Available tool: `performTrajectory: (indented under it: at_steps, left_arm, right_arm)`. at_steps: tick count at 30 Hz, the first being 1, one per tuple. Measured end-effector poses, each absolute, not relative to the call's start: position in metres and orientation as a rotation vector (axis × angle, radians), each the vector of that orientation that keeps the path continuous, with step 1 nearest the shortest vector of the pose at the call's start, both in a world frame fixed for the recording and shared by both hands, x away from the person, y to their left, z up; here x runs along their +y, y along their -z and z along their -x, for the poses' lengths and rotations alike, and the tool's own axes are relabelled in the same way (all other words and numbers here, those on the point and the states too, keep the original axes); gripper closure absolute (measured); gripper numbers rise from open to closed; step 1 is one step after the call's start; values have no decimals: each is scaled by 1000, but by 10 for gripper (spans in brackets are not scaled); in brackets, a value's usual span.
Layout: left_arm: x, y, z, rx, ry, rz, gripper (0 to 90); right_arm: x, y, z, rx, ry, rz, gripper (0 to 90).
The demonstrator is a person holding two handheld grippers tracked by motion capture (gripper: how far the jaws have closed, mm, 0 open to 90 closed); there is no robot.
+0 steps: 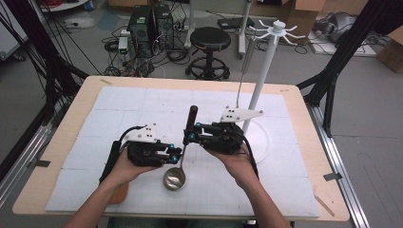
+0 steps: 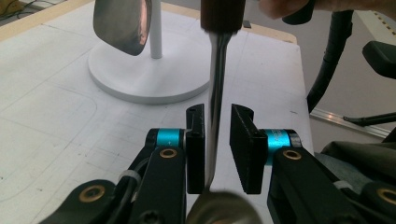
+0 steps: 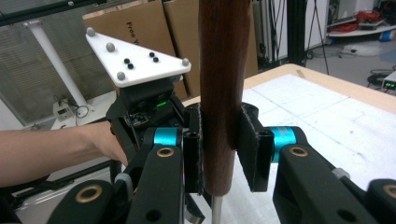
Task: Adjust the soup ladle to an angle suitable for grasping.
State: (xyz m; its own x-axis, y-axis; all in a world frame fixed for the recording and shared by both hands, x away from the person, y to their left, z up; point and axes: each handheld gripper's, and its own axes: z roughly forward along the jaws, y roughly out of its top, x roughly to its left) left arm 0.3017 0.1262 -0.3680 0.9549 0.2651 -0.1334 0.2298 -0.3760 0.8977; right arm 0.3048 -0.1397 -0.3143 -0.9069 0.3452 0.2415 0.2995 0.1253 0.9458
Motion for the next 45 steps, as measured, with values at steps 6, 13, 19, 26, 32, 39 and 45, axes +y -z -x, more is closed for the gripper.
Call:
performTrajectory:
  at_steps: [6,13,19,26,32,39,45]
  left_arm:
    - [124,369,-302,359,-30,-1964,738]
    - [119,371,-300,335,2,-1963,709]
    - [117,373,-300,324,25,-1957,717]
    - [114,374,-299,331,17,-1960,829]
    - [112,374,-298,335,5,-1962,832]
    - [112,374,-298,340,7,-1957,832]
    - [119,370,-299,346,9,-1950,739]
  right_arm:
    - [-149,309,-305,2307,-1958,-649,734]
    - [-145,313,-302,2324,-1954,-602,733]
    - [-139,314,-300,2321,-1970,-555,733]
    - [-134,315,-296,2309,-1986,-545,729]
    - [-131,317,-292,2271,-1937,-546,712]
    - [-127,320,-288,2236,-1868,-537,715]
    - [-133,317,-290,2256,-1902,-504,732]
